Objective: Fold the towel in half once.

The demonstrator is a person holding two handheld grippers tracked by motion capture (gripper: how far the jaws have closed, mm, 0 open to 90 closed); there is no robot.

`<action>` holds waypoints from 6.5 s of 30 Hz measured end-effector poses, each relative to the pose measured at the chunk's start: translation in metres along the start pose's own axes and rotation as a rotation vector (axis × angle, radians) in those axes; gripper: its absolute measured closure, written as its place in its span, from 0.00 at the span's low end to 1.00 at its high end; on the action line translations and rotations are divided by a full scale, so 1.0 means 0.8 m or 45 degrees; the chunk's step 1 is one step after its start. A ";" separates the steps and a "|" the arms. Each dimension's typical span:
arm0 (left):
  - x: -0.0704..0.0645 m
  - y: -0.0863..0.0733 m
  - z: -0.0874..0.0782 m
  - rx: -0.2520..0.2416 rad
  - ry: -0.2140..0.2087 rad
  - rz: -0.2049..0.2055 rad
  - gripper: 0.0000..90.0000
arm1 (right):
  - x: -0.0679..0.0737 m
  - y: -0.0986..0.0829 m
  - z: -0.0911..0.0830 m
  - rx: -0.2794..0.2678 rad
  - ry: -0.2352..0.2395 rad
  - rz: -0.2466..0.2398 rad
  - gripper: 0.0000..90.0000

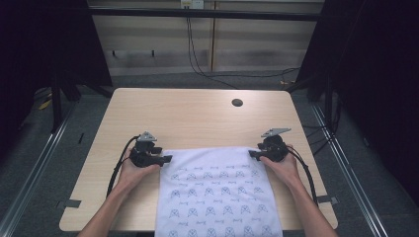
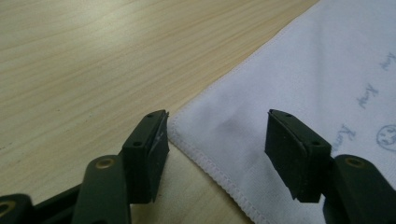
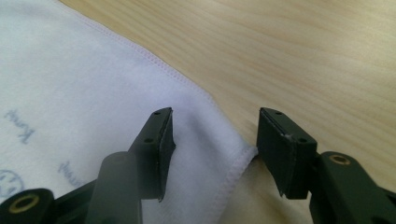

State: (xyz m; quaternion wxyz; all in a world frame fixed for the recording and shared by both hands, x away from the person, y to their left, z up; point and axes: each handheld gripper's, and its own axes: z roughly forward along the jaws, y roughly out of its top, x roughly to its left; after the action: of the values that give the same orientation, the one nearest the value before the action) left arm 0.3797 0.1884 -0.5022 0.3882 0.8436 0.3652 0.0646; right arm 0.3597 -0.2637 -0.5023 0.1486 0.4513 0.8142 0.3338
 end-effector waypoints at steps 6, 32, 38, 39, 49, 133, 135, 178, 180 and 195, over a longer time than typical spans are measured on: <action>-0.003 -0.002 -0.001 -0.002 -0.049 0.039 0.68 | -0.001 -0.006 -0.006 -0.018 0.085 0.036 0.75; 0.021 0.153 -0.089 -0.419 -0.068 -0.050 0.98 | -0.058 0.147 -0.116 -0.466 0.176 0.179 0.96; 0.008 0.156 -0.118 -0.483 -0.105 0.011 0.98 | -0.054 0.157 -0.139 -0.531 0.209 0.156 0.96; 0.004 0.147 -0.120 -0.481 -0.117 0.022 0.98 | -0.050 0.151 -0.141 -0.518 0.217 0.140 0.96; -0.057 0.046 -0.149 -0.431 -0.262 0.088 0.98 | 0.012 0.047 -0.186 -0.457 0.341 0.019 0.96; 0.025 0.110 -0.110 -0.460 -0.060 -0.023 0.97 | -0.038 0.136 -0.107 -0.441 0.075 0.076 0.96; 0.015 0.111 -0.130 -0.444 -0.061 0.029 0.97 | -0.029 0.138 -0.129 -0.472 0.105 0.045 0.96; -0.112 -0.098 -0.144 -0.144 -0.489 0.122 0.78 | 0.108 -0.123 -0.208 -0.154 0.578 -0.134 0.76; -0.100 -0.085 -0.125 -0.101 -0.460 0.114 0.77 | 0.103 -0.113 -0.197 -0.157 0.527 -0.135 0.77; -0.050 -0.028 -0.024 -0.002 -0.218 0.062 0.68 | 0.051 -0.028 -0.057 0.025 0.258 -0.125 0.67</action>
State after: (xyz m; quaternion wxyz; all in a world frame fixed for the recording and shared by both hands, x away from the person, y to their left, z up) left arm 0.3308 0.1834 -0.4973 0.4169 0.8544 0.3101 0.0020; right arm 0.2983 -0.2565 -0.4819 0.0773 0.3763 0.8493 0.3620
